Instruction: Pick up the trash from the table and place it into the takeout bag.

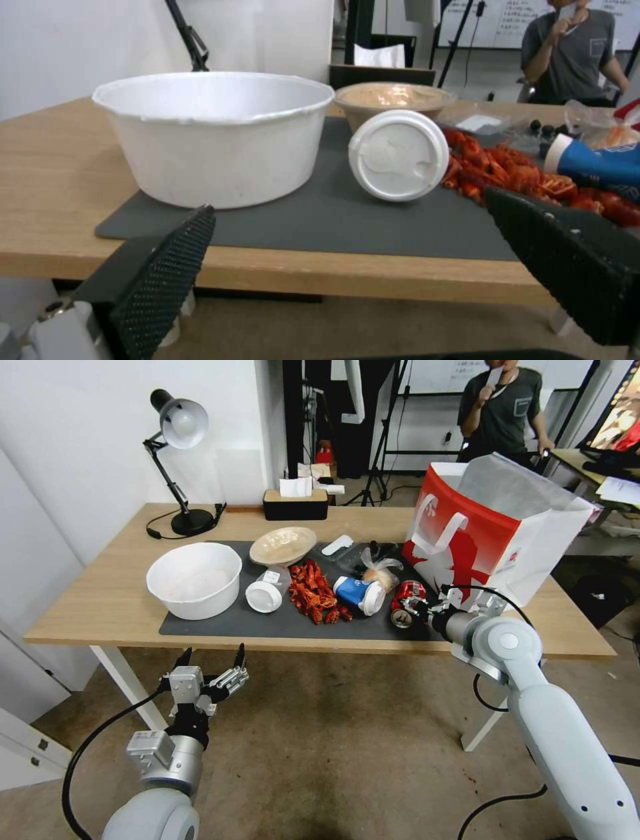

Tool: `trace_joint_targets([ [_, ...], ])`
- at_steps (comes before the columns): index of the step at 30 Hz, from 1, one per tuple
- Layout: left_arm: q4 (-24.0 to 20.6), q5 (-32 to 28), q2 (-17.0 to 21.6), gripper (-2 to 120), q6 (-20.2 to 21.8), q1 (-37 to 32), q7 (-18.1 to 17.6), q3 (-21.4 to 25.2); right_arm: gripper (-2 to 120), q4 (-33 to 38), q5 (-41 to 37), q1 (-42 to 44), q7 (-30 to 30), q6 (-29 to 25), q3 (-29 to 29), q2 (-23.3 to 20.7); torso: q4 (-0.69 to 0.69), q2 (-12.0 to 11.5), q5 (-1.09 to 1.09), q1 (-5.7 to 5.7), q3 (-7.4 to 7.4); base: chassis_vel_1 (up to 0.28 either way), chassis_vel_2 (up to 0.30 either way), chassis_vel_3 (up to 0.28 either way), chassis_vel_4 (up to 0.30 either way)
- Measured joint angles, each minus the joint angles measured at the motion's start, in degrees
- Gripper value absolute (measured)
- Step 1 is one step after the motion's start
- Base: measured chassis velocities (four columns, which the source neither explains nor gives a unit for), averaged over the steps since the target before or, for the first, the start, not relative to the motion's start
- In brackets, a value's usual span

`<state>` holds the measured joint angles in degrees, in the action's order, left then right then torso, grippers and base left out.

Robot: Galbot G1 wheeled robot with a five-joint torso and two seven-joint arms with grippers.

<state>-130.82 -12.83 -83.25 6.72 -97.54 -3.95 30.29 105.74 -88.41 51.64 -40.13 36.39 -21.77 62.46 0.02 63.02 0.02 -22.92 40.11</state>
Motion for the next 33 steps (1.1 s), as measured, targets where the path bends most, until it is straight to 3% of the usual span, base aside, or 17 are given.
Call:
trace_joint_targets([
  [9, -0.1, -0.1, 0.2, 100, -0.2, 0.0, -0.1, 0.1, 0, 7.6, 3.5, 4.6, 2.7, -0.6, -2.7, -2.4, -0.02, 0.0, -0.01, 0.00, 0.01, 0.000, 0.000, 0.000, 0.000],
  [14, -0.1, -0.2, 0.3, 100, -0.3, 0.0, -0.2, 0.1, 0, 12.5, 7.9, 6.9, 6.9, -1.7, -4.2, -4.2, -0.02, 0.0, -0.02, 0.00, 0.00, 0.000, 0.000, 0.000, 0.000],
  [21, -0.2, -0.2, 0.2, 100, -0.4, -0.2, -0.3, -0.1, 0, 17.7, 20.2, 8.5, 18.1, -5.0, -4.9, -6.6, -0.02, 0.0, -0.01, -0.01, 0.00, 0.000, 0.000, 0.000, 0.000],
  [22, -0.5, -0.2, 0.2, 100, -0.5, -0.4, -0.3, 0.0, 0, 19.1, 26.4, 8.1, 23.5, -9.2, -4.7, -7.8, -0.03, 0.0, -0.02, 0.00, -0.01, 0.000, 0.000, 0.000, 0.000],
  [23, -0.6, -0.2, 0.2, 100, -0.5, -0.4, -0.3, 0.0, 0, 19.4, 28.5, 7.6, 24.6, -11.1, -4.5, -8.3, -0.02, 0.0, -0.02, 0.00, -0.01, 0.000, 0.000, 0.000, 0.000],
  [28, -0.8, -0.2, 0.2, 100, -0.5, -0.7, -0.3, 0.3, 0, 18.7, 33.0, 2.7, 24.4, -17.3, -3.5, -10.8, -0.01, 0.0, -0.03, 0.00, -0.01, 0.000, 0.000, 0.000, 0.000],
  [29, -1.0, -0.2, 0.3, 100, -0.5, -0.8, -0.3, 0.3, 0, 15.3, 34.8, -1.4, 22.5, -19.7, -2.7, -12.5, -0.01, 0.0, 0.00, 0.00, -0.01, 0.000, 0.000, 0.000, 0.000],
  [33, -1.1, -0.3, 0.3, 100, -0.6, -0.8, -0.3, 0.3, 0, 8.8, 36.1, -8.6, 19.9, -20.4, -1.6, -14.9, 0.00, 0.0, -0.03, 0.00, 0.00, 0.000, 0.000, 0.000, 0.000],
])
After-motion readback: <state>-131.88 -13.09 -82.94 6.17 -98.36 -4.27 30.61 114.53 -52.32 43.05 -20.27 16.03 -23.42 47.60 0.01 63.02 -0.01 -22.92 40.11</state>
